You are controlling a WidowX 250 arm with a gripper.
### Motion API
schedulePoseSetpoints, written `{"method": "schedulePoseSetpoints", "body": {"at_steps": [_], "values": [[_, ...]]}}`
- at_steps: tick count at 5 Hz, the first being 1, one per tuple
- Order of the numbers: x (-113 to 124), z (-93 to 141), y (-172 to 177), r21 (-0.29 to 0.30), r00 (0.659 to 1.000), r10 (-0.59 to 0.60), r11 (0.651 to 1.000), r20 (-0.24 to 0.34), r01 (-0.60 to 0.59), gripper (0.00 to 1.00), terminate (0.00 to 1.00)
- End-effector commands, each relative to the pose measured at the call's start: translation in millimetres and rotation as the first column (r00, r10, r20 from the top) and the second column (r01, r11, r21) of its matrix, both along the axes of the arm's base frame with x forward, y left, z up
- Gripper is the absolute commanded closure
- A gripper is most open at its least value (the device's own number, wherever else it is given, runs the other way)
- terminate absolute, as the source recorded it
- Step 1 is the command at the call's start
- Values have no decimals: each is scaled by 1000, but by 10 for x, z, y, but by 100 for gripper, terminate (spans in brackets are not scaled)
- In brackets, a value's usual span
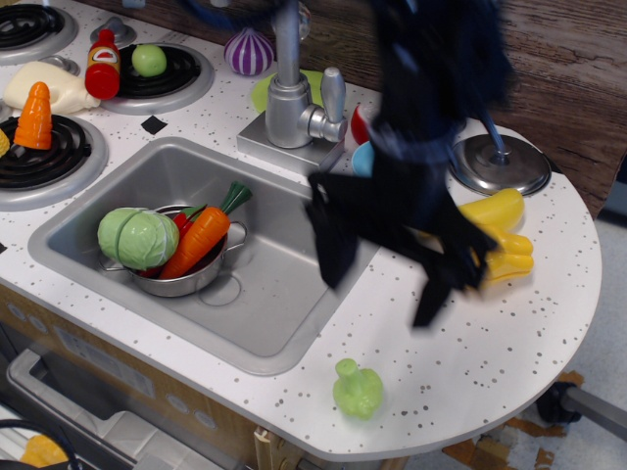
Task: Put broccoli in bowl
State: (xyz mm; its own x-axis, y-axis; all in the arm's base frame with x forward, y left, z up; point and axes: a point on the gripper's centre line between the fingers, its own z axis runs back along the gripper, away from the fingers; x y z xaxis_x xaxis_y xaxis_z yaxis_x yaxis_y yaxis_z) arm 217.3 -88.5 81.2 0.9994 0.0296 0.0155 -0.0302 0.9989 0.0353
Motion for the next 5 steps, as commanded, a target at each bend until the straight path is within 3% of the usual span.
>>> {"method": "schedulePoseSetpoints", "body": {"at_steps": [1,3,5], "values": [[-115,-191,-92,-35,997,30,999,65,-28,0,0],[-95,-405,-40,-16,991,58,998,119,-56,0,0],[-79,-519,64,-61,987,55,997,153,-46,0,0]]}}
